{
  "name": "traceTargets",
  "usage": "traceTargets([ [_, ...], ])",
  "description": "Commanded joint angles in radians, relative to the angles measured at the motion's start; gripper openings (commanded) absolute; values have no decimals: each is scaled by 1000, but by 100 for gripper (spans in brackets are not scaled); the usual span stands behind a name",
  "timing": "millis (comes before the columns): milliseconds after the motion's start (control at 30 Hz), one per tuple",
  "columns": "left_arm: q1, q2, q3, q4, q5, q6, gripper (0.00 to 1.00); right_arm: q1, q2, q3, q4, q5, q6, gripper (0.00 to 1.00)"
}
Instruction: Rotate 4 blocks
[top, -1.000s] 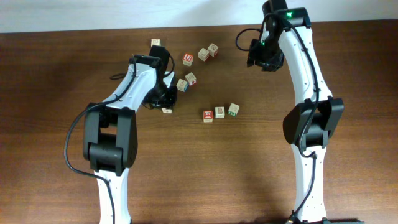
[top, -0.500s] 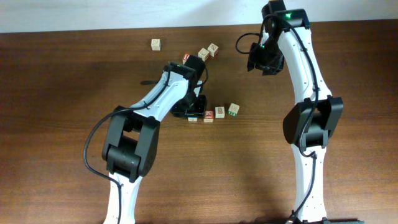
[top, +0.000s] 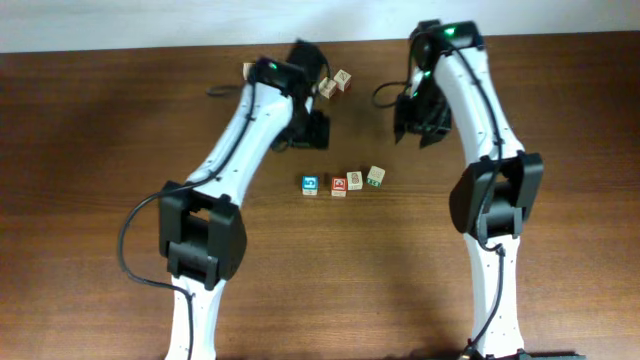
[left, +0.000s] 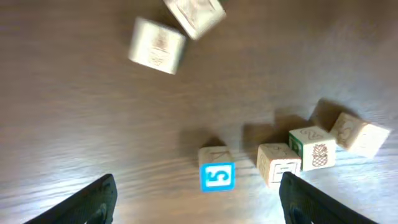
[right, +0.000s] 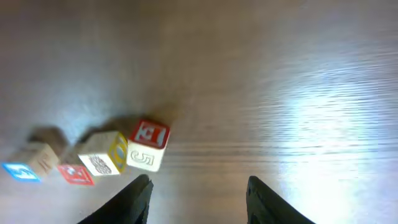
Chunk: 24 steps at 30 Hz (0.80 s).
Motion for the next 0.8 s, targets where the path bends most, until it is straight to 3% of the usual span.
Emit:
traceTargets([
  [0, 76, 0, 151, -68, -55, 13, 79, 68, -34, -97, 48, 10, -35, 49],
  [267, 225, 0, 197, -97, -109, 13, 80, 99, -34, -264, 227, 13, -62, 49],
  [633, 243, 0, 197, -98, -109, 13, 80, 134, -34, -272, 233, -78, -120, 44],
  [767, 243, 0, 197, -98, -109, 13, 80, 128, -36, -259, 240, -138, -120, 16],
])
